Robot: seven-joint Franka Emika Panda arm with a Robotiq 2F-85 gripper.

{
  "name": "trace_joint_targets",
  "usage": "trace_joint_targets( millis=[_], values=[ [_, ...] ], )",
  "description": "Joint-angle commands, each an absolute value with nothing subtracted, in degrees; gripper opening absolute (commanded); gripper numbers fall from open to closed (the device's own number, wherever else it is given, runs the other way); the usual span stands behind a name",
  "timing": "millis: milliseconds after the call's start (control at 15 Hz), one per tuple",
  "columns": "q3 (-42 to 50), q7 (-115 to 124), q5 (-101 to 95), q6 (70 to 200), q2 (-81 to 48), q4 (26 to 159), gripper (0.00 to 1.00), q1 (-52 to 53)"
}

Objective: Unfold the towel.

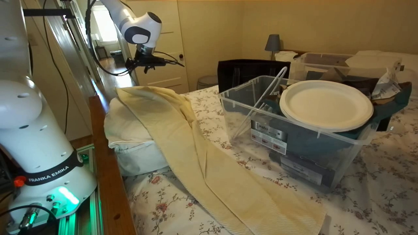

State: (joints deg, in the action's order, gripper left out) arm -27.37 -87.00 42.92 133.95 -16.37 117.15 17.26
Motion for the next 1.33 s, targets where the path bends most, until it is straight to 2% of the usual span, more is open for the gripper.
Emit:
trace_joint_targets(
  millis=[0,400,467,533,600,667,733,1000,1133,1267],
  values=[
    [-25.26,-82.12,39.17,130.59,-17.16,116.97,1.00,18.21],
    [-23.72,-75.54,33.89,125.81,-20.56,116.15,1.00,18.06],
    [-23.71,-75.20,33.41,125.69,-21.30,115.96,0.98,18.00],
    [-23.75,-74.97,32.84,125.67,-22.14,115.67,0.90,17.95],
    [-23.79,-74.61,32.28,125.66,-22.80,115.47,0.91,17.92],
    [-23.87,-74.50,31.88,126.11,-23.42,115.34,0.85,17.88],
    [-23.88,-74.28,31.39,126.21,-23.87,115.19,0.90,17.85],
    [-24.11,-73.66,30.10,127.58,-24.24,114.90,0.95,17.51],
    [-24.01,-73.40,29.69,128.98,-23.61,115.12,0.95,17.46],
    [-24.07,-73.26,29.58,129.63,-23.83,114.70,0.92,17.26]
  ],
)
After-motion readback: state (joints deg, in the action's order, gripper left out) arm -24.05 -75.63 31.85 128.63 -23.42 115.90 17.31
